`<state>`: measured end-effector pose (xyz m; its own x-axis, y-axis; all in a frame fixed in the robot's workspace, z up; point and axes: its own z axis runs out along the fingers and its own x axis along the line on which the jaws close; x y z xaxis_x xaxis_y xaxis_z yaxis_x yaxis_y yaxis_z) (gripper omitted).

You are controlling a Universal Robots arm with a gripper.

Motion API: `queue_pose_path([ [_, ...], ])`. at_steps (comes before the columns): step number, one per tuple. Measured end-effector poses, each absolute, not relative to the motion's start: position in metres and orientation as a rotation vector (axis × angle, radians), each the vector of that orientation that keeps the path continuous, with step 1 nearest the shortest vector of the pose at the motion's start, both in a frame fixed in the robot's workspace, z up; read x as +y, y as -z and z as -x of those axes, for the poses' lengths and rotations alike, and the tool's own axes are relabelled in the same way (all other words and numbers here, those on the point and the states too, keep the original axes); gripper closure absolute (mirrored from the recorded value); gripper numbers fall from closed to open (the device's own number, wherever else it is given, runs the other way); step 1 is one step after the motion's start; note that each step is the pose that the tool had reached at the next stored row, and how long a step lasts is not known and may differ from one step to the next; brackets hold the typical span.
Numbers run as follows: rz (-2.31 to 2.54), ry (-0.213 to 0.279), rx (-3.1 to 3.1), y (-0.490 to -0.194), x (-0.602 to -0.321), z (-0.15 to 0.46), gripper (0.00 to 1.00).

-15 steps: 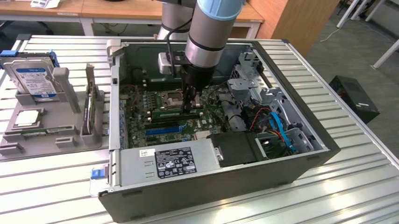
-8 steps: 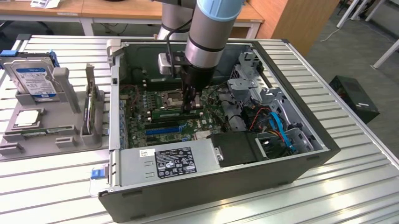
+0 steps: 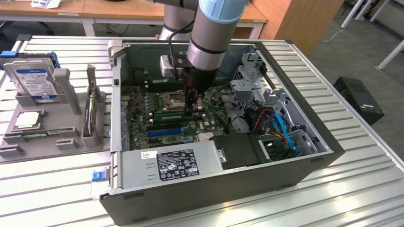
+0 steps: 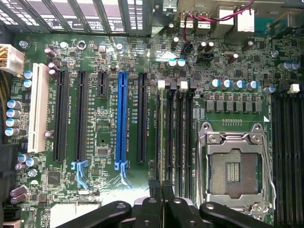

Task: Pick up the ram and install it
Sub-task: 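Insert the ram into the slot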

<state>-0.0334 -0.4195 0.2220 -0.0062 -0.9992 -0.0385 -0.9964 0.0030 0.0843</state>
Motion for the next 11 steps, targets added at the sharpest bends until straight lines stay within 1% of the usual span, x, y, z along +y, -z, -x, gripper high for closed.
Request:
queue_pose_path([
  [11,-2.192,0.135,-2.202,-0.2186,-0.4195,0.0334,0.88],
])
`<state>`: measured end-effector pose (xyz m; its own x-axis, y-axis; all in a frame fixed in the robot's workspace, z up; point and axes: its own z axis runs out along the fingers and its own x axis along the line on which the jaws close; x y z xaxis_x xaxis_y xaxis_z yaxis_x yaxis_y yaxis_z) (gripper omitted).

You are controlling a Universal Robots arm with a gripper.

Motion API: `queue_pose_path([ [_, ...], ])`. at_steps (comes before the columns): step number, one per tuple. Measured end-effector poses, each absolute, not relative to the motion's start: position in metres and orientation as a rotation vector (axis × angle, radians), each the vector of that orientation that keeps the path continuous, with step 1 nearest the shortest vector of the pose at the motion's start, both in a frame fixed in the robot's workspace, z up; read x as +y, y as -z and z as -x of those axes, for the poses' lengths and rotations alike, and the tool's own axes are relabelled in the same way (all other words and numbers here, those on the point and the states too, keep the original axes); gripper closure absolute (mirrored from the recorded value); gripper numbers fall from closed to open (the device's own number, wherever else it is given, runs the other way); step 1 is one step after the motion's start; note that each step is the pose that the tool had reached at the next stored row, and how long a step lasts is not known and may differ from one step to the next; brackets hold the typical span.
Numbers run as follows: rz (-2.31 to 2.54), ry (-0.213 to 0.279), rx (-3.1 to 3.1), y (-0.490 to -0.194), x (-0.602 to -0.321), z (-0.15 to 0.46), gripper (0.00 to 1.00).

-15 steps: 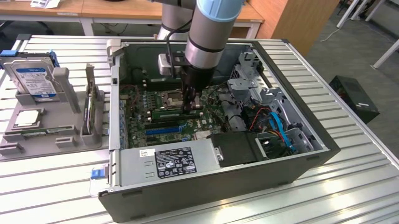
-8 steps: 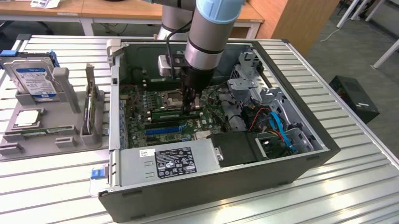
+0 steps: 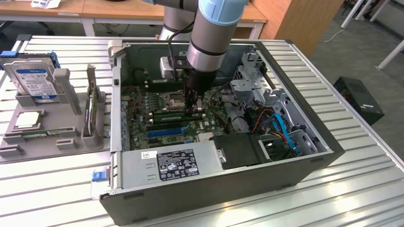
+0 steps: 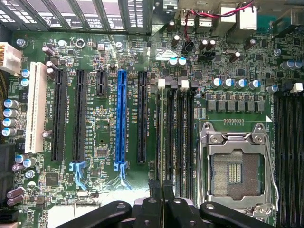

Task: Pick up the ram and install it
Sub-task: 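Insert the ram into the slot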

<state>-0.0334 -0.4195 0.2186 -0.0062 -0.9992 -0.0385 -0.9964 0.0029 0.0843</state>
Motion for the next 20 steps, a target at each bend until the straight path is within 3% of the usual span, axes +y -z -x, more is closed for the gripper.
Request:
queue_pose_path([
  [9,-2.192,0.136,-2.202,-0.218,-0.42,0.033,0.87],
  [10,-2.192,0.136,-2.202,-0.218,-0.42,0.033,0.81],
  [20,-2.192,0.135,-2.202,-0.229,-0.42,0.033,0.81],
])
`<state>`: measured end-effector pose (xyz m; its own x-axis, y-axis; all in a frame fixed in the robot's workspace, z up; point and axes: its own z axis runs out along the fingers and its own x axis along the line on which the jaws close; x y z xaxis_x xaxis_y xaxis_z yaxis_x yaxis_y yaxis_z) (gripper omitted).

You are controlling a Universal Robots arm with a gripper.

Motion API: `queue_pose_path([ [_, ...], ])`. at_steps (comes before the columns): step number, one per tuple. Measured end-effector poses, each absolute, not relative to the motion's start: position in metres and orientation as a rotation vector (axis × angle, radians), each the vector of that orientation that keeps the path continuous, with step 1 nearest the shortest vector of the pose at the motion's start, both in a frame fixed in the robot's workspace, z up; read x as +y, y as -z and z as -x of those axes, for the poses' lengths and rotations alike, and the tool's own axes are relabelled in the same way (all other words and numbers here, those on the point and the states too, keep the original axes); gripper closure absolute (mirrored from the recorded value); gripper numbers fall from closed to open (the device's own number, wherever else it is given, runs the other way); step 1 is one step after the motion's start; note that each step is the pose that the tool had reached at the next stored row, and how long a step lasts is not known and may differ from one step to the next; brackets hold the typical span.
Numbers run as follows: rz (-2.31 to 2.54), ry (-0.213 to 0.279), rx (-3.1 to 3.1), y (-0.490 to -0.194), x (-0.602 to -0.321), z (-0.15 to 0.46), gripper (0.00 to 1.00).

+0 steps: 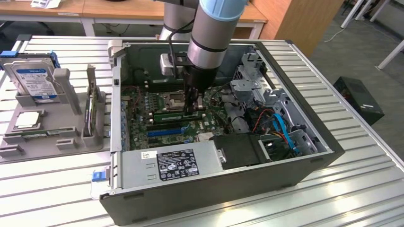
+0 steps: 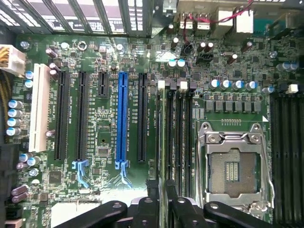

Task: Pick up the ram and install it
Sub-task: 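Insert the ram into the slot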

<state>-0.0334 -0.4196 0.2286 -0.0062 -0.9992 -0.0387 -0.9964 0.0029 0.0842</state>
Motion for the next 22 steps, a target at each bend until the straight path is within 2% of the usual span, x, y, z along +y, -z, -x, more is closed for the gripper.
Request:
queue_pose_path([
  [22,-2.192,0.135,-2.202,-0.298,-0.42,0.033,0.81],
])
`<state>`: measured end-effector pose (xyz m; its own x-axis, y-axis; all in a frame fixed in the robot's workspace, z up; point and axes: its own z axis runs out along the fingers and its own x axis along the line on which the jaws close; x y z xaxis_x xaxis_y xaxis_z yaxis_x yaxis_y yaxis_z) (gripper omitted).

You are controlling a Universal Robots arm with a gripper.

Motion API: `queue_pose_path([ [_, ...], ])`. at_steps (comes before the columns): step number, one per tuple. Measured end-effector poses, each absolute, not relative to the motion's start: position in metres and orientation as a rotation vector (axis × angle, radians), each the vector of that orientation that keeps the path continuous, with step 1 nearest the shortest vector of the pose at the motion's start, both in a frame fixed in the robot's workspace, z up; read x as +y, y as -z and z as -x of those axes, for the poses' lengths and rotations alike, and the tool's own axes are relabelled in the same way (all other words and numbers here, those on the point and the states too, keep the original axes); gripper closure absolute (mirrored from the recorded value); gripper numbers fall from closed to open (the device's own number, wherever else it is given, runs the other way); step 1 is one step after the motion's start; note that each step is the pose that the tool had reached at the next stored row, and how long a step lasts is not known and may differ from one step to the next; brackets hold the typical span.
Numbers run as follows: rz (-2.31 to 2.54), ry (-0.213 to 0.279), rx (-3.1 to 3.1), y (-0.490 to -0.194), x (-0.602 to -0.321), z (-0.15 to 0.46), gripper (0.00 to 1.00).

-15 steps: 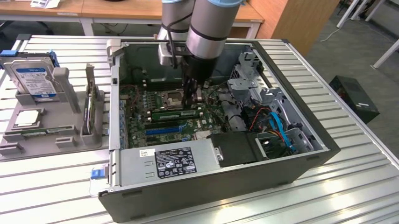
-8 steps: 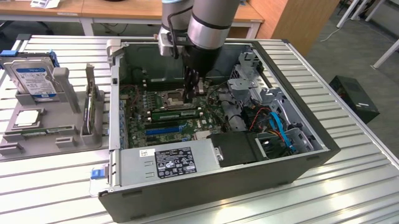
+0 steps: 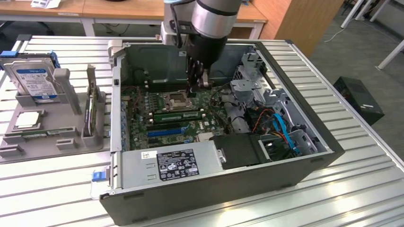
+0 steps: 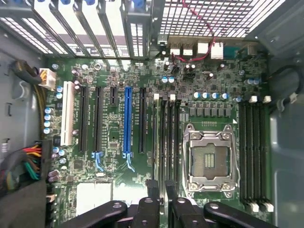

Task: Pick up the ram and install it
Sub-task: 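Insert the ram into the slot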

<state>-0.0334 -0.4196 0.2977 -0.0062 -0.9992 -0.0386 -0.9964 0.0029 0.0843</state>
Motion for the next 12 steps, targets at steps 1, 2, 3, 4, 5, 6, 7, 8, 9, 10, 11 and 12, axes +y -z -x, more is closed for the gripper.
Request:
queue_pose_path([
  [1,-2.192,0.135,-2.202,-0.301,-0.42,0.033,0.81],
  [2,-2.192,0.135,-2.202,-0.304,-0.42,0.033,0.81],
  [3,-2.192,0.135,-2.202,-0.306,-0.42,0.033,0.81],
  [4,-2.192,0.135,-2.202,-0.309,-0.42,0.033,0.81],
  [5,-2.192,0.135,-2.202,-0.312,-0.42,0.033,0.81],
  [6,-2.192,0.135,-2.202,-0.314,-0.42,0.033,0.81],
  [7,-2.192,0.135,-2.202,-0.316,-0.42,0.033,0.81],
  [8,-2.192,0.135,-2.202,-0.318,-0.42,0.033,0.81],
  [9,-2.192,0.135,-2.202,-0.32,-0.42,0.033,0.81],
  [10,-2.192,0.135,-2.202,-0.321,-0.42,0.033,0.81],
  [11,-2.192,0.135,-2.202,-0.323,-0.42,0.033,0.81],
  [12,-2.192,0.135,-2.202,-0.324,-0.42,0.033,0.81],
])
